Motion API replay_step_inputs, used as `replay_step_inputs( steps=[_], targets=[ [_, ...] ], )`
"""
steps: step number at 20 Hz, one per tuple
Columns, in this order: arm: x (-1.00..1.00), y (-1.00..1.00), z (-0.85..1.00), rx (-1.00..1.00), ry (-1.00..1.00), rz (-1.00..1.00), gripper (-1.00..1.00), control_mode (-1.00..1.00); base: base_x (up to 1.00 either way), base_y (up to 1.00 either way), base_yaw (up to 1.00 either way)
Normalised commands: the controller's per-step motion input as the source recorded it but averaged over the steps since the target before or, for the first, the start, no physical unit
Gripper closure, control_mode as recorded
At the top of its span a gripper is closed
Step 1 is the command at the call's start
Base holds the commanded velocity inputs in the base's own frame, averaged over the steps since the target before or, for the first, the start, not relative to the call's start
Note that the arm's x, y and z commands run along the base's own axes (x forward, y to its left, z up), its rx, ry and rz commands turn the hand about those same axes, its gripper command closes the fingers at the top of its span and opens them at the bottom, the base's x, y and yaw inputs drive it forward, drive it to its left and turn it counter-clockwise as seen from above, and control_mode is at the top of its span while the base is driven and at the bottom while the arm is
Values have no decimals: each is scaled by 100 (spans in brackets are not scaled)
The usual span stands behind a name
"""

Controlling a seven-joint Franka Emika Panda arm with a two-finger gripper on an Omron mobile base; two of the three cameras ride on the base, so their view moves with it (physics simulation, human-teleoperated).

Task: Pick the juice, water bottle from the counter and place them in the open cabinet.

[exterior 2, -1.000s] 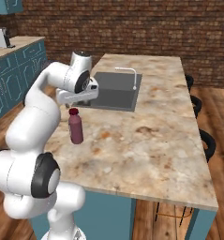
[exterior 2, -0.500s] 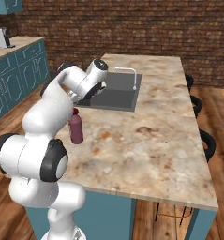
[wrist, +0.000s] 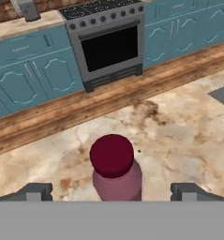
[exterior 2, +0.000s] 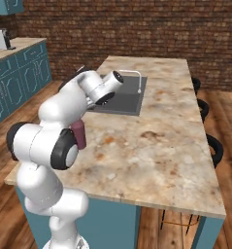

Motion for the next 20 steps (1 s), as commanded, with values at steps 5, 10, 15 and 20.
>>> replay_step_inputs(
  steps=[5, 10, 15, 20],
  targets=[
    [0, 0, -1, 0, 4, 27, -100, -100, 0, 0, 0],
    [0, 5, -33, 6, -3, 29, -100, -100, 0, 0, 0],
    [0, 8, -34, 10, -4, 21, -100, -100, 0, 0, 0],
    [12, 1, -5, 9, 0, 0, -100, -100, 0, 0, 0]
  ],
)
